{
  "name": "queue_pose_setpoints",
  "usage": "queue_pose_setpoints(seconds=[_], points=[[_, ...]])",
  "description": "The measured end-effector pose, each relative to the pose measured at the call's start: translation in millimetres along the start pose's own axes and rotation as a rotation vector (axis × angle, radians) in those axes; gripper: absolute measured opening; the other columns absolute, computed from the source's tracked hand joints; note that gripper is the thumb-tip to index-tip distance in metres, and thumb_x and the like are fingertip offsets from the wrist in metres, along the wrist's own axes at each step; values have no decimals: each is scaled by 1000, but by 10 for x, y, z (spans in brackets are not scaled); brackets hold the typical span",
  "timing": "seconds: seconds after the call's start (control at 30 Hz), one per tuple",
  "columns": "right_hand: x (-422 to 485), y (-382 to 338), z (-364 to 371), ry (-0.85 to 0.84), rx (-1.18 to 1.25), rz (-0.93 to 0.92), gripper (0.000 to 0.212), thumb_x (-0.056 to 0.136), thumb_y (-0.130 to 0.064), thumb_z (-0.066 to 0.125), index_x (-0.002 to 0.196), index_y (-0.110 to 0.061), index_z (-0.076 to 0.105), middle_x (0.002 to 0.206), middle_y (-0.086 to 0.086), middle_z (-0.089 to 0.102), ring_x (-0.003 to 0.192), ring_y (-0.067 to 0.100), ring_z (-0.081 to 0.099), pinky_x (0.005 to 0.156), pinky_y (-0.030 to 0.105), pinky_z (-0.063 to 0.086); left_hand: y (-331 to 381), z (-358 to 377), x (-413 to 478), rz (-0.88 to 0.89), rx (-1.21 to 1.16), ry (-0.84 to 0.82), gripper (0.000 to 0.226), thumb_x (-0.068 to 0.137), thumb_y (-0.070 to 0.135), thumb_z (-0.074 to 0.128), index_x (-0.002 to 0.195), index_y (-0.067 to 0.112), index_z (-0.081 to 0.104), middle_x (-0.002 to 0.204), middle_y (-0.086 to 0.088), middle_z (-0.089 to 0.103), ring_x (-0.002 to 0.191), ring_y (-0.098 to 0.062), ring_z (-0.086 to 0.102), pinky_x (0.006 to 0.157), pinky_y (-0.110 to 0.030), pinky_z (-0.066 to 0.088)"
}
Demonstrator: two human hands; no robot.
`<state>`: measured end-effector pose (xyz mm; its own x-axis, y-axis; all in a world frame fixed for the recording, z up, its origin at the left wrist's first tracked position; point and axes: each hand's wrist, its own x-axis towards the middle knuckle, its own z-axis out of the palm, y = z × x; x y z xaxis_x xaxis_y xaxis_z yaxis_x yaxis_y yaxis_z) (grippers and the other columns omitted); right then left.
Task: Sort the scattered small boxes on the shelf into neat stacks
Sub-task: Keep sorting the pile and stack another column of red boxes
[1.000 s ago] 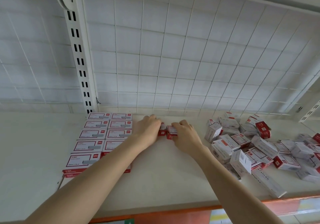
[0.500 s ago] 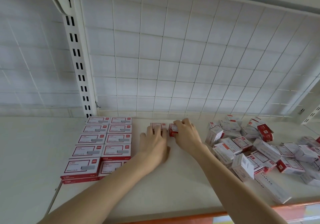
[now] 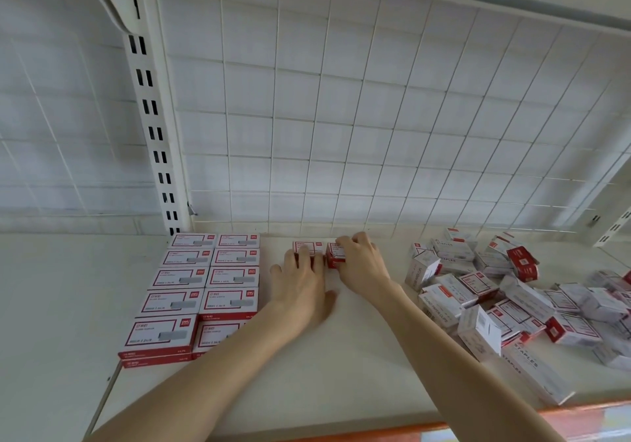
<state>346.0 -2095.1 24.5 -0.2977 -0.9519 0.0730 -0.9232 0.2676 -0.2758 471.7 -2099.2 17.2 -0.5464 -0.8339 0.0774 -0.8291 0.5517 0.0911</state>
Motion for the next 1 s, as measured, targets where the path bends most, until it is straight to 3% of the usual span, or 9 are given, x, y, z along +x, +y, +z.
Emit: queue_pose_setpoints(seconds=[0.47, 1.0], points=[[123, -102, 78, 42, 60, -4, 40, 87, -8, 47, 126, -11, 45, 127, 15, 37, 114, 34, 42, 89, 30, 37, -49, -24, 115, -27, -52, -25, 67, 91, 47, 43, 143, 12, 19, 150, -11, 17, 133, -31, 22, 100, -42, 32], [143, -93, 82, 40, 84, -21, 43, 89, -5, 45, 131, -13, 44, 130, 14, 36, 115, 33, 41, 90, 32, 38, -70, 17, 127, -31, -101, -26, 66, 91, 47, 43, 143, 15, 18, 147, -10, 16, 133, -31, 20, 101, -44, 32]])
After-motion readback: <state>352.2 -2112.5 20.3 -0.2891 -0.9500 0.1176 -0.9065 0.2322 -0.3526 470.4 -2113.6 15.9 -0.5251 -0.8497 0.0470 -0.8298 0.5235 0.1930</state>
